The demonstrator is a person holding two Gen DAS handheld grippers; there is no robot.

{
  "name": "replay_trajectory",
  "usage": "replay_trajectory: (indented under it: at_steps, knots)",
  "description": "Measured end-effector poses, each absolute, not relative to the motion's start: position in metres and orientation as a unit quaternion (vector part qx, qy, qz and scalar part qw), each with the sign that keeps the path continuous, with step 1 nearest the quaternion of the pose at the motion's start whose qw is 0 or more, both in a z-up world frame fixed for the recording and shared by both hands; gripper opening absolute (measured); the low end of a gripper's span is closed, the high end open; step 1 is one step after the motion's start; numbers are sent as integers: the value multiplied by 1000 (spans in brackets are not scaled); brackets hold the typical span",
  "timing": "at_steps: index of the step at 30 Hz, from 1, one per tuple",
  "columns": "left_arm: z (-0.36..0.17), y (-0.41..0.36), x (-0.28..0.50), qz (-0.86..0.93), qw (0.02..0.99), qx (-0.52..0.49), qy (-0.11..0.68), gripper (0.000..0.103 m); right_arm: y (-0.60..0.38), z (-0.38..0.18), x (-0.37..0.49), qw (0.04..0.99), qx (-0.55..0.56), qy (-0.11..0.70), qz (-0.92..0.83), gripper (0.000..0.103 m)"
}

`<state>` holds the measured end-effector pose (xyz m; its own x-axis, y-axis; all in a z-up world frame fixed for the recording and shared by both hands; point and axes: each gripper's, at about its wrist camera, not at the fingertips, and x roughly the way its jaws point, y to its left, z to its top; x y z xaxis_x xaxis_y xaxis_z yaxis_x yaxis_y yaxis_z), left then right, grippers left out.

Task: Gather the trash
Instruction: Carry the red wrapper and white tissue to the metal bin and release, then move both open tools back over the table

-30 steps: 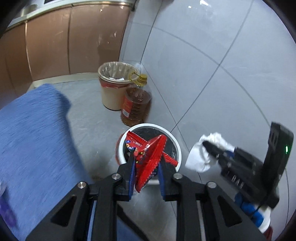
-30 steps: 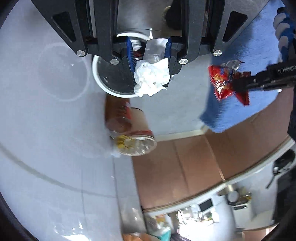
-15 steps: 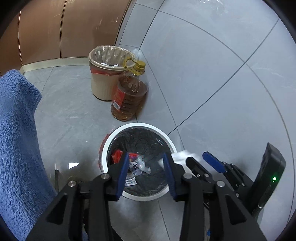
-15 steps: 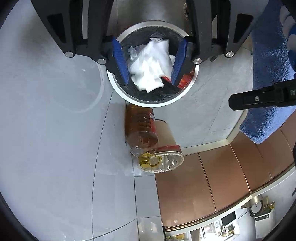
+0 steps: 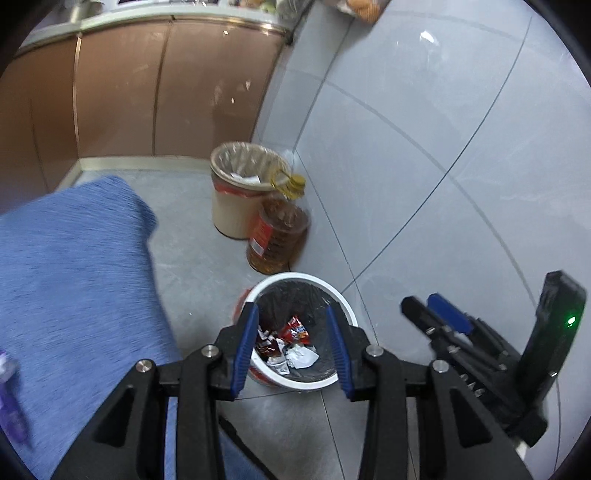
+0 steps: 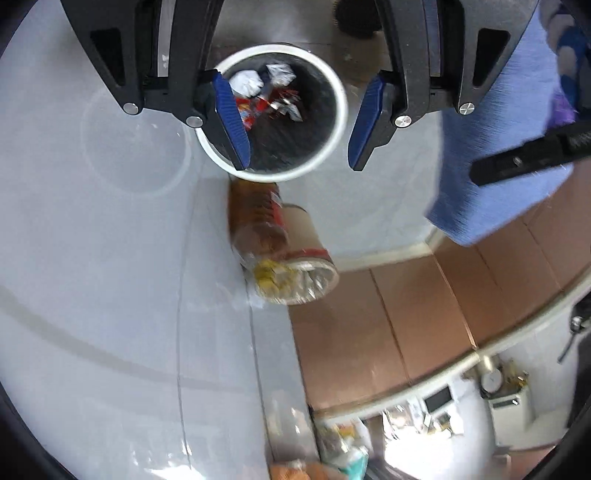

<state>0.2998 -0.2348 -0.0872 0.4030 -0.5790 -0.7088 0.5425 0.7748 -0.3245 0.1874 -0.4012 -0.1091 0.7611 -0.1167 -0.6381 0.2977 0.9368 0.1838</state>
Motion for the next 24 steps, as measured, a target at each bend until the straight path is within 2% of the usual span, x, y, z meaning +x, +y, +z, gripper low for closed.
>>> replay_trajectory:
  at_steps: [9,14,24]
  knots:
    - [-45,-150,260,-294,871,-35,392,36,-338,-21,155,959,115,253,-48,53]
    - [-30,-98,239,-263,888,-42,374,36,-305,10,143,968,106,228,-14,53]
    - [-41,-1,212,-202,906,-76,365,36,-246,46,130,973,90,205,56,53]
